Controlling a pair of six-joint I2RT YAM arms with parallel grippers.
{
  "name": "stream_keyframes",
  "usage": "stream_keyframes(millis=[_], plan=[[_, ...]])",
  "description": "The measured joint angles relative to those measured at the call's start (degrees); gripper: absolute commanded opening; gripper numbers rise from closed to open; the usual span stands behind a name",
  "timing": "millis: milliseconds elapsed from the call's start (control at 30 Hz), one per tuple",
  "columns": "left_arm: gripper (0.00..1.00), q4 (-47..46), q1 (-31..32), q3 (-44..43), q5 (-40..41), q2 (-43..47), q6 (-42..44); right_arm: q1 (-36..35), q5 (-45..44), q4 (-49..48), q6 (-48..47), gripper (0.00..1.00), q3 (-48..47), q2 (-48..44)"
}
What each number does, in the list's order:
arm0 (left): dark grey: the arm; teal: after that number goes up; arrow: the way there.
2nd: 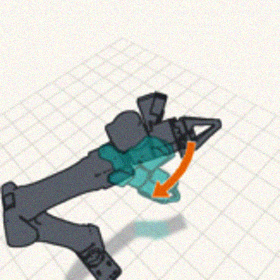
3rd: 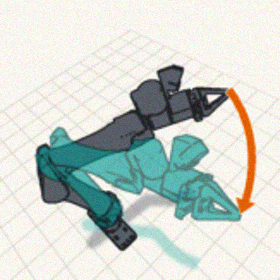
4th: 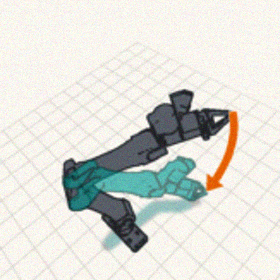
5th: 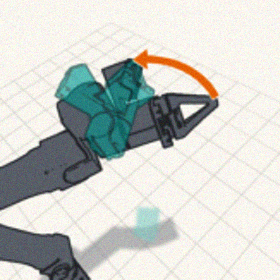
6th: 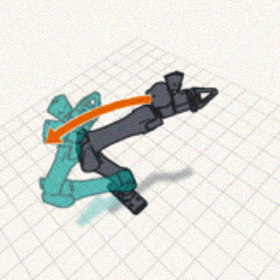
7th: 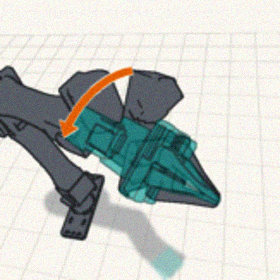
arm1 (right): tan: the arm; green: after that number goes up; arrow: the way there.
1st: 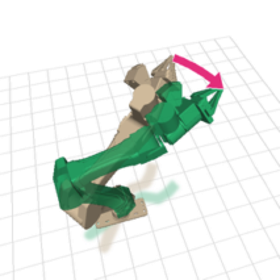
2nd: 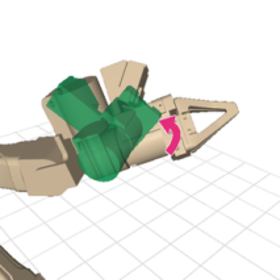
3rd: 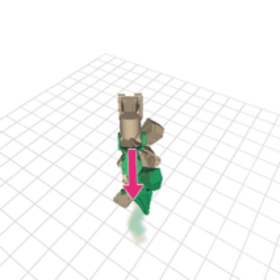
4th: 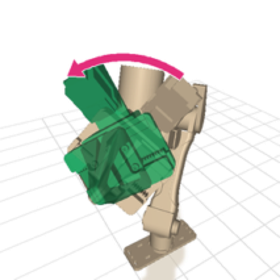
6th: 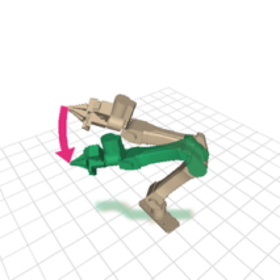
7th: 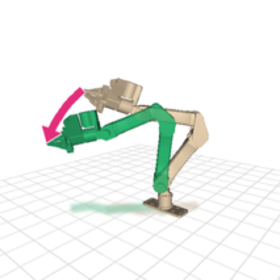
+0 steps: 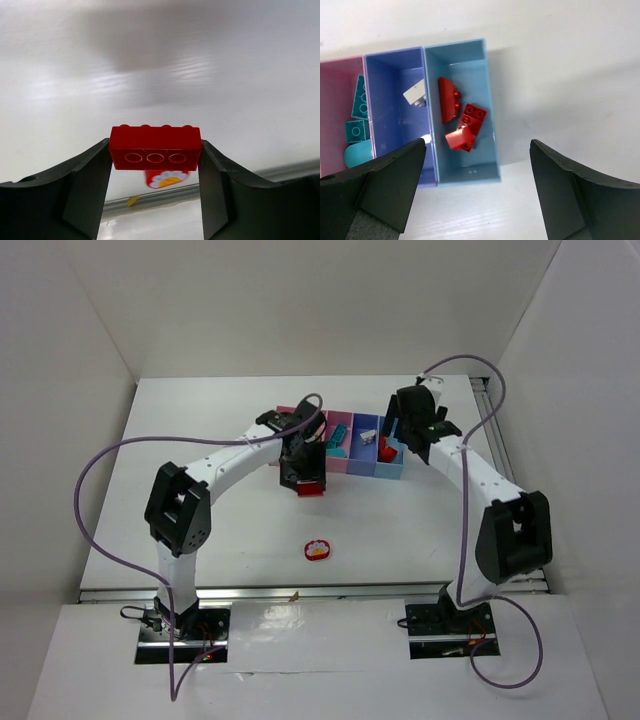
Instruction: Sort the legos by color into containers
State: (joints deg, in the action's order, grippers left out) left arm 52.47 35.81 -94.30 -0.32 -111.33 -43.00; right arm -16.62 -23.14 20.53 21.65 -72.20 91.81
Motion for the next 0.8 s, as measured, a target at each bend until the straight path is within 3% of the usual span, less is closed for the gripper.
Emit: stream_keyframes(millis=[300, 500, 800], plan=[[0.48, -1.99, 2.29, -28.72, -7.34, -10.82, 4.79, 0.17, -11.28, 3.34, 4.17, 0.92, 4.94, -18.53], [0.54, -7.69, 2.27, -35.45, -11.47, -19.50, 5.31, 0.39, -15.78, 6.86, 5.97, 0.90, 8.92, -27.10], [0.57, -25.24, 2.21, -42.97, -17.14, -29.03, 1.22, 0.55, -16.98, 15.37, 7.87, 0.90, 8.04, -27.87]])
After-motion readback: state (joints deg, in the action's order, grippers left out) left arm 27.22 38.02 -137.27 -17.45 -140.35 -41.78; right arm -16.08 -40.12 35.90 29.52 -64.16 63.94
